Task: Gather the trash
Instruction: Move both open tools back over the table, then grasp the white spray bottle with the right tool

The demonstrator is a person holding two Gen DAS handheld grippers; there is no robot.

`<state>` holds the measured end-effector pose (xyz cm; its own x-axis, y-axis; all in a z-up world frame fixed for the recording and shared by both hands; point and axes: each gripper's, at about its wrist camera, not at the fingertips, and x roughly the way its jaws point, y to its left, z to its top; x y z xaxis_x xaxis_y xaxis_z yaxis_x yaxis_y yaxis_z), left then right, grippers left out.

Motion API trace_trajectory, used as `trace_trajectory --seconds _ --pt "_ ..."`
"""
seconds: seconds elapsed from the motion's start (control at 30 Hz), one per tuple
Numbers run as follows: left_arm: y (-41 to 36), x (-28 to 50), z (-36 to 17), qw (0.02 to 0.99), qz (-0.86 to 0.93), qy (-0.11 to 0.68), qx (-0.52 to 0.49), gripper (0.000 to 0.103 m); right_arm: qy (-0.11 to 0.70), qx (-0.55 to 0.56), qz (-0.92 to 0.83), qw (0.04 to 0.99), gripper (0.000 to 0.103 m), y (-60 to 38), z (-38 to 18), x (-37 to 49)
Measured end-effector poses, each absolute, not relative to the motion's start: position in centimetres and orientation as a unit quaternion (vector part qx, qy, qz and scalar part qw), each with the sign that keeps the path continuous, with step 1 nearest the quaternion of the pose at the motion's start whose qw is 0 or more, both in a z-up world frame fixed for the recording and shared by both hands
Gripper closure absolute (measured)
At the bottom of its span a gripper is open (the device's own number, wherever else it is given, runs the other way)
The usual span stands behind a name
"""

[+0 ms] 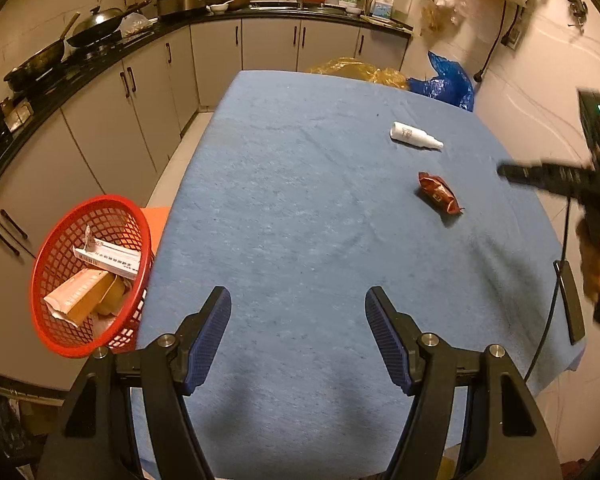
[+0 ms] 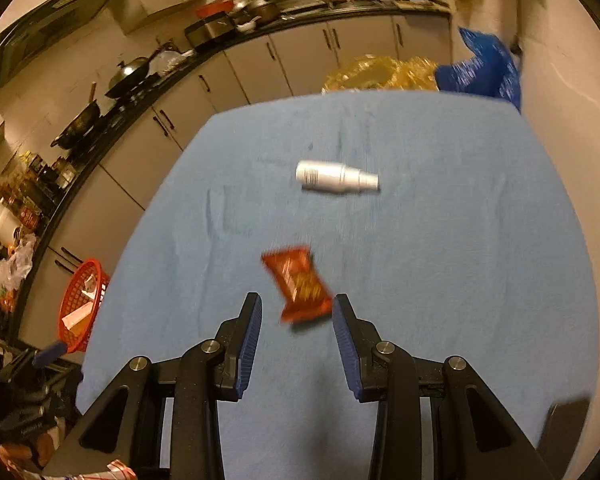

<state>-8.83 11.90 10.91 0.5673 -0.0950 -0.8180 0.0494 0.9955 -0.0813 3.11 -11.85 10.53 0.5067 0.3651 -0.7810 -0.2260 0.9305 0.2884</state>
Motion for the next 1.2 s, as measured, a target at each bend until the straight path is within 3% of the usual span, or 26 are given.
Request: trace_trajectory --seconds 0.13,0.23,0.9,1.03,1.2 --pt "11.3 -9.3 10.9 0.884 -0.035 0.466 -0.020 0.034 0.467 0.024 0.211 0.858 0.063 -11.2 11.1 7.1" --pt "11.2 -9.8 10.9 0.884 -0.028 0.467 -0.020 0.034 0.468 -0.012 0.231 0.853 0.056 -10.5 10.7 9.5" --pt "11.2 -9.9 9.0 0.870 0.031 0.489 -0.049 0.034 0.503 -0.218 0.289 0.785 0.054 -5.4 2.6 21.2" --pt "11.2 -9.5 8.7 0.868 0.037 0.493 -0.055 0.034 0.518 -0.220 0.289 0.775 0.070 -5.8 1.2 21.6" --pt "10.7 -8.2 8.8 0.867 0.032 0.494 -0.060 0.034 0.531 -0.185 0.282 0.777 0.071 -7.0 1.0 20.4"
